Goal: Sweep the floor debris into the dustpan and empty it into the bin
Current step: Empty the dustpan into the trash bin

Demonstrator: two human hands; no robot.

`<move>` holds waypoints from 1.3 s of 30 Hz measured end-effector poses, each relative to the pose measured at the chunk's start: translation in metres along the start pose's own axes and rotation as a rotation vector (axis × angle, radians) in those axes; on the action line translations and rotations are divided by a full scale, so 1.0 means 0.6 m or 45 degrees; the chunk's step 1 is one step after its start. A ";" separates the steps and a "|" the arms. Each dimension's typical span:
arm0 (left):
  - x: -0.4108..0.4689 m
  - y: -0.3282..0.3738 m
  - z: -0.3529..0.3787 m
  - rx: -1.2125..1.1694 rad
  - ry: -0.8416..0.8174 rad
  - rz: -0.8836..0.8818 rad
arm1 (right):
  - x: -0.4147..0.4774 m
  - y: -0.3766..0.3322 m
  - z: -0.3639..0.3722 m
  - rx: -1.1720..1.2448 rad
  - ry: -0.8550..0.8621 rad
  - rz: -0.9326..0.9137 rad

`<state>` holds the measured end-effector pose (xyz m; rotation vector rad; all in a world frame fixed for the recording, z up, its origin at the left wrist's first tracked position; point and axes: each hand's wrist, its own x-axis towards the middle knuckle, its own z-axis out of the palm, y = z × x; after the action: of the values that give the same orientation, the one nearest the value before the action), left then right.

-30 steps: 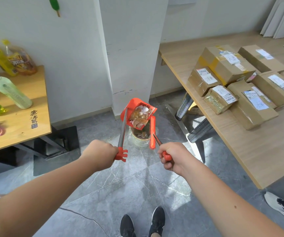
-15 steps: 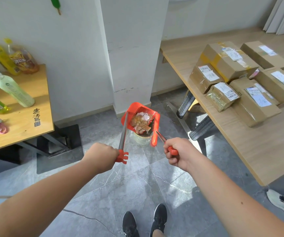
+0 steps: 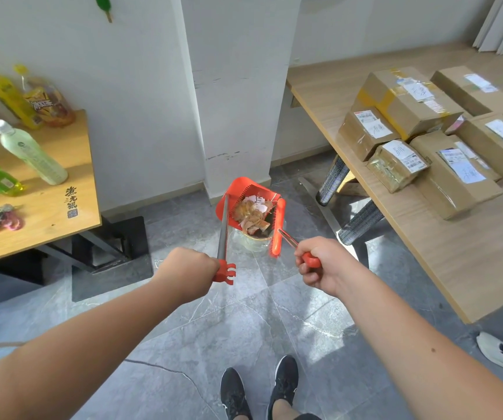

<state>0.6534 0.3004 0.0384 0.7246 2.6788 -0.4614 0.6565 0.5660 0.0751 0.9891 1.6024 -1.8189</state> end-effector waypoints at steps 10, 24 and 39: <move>-0.026 -0.006 -0.005 -0.022 0.012 -0.017 | -0.013 0.012 -0.007 -0.032 0.021 -0.037; -0.037 0.012 0.001 0.066 -0.007 0.102 | -0.030 0.030 0.002 -0.051 0.030 -0.053; -0.007 0.015 -0.036 0.105 0.023 0.096 | -0.030 0.038 0.001 -0.048 0.027 -0.064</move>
<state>0.6564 0.3141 0.0570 0.8544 2.6515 -0.5510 0.6851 0.5600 0.0757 0.9621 1.6824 -1.8098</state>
